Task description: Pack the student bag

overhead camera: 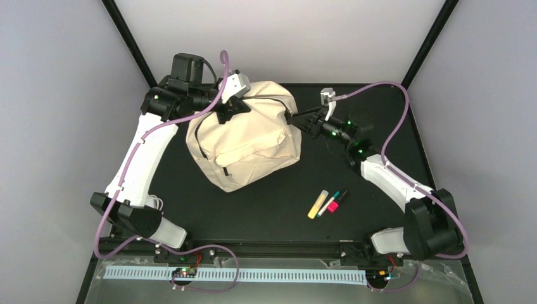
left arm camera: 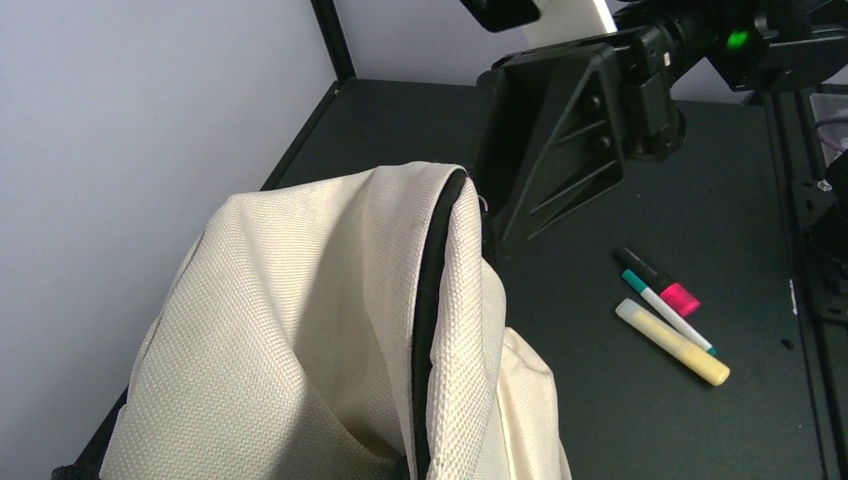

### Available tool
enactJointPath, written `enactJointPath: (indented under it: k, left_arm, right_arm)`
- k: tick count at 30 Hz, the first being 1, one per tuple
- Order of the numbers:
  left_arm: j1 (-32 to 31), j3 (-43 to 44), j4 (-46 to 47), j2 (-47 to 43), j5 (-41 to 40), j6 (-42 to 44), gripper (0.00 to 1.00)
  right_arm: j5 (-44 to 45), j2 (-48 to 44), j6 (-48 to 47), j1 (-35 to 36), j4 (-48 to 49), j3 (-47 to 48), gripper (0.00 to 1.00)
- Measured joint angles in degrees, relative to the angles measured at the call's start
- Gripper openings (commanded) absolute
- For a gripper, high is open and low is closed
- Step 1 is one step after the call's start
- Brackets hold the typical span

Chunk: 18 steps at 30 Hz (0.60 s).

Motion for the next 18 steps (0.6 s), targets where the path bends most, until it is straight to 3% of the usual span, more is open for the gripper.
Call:
enactJointPath:
  k: [3,18]
  left_arm:
    - [-0.24,0.0,-0.2,-0.04,0.17,0.0,0.02]
    - [-0.37,0.02,-0.28,-0.07,0.39,0.04,0.02]
  right_arm:
    - [-0.02,1.42,0.79,0.22,1.07,0.83,0.25]
    - [-0.72,1.73,2.86,2.32,2.49,0.13,0.23]
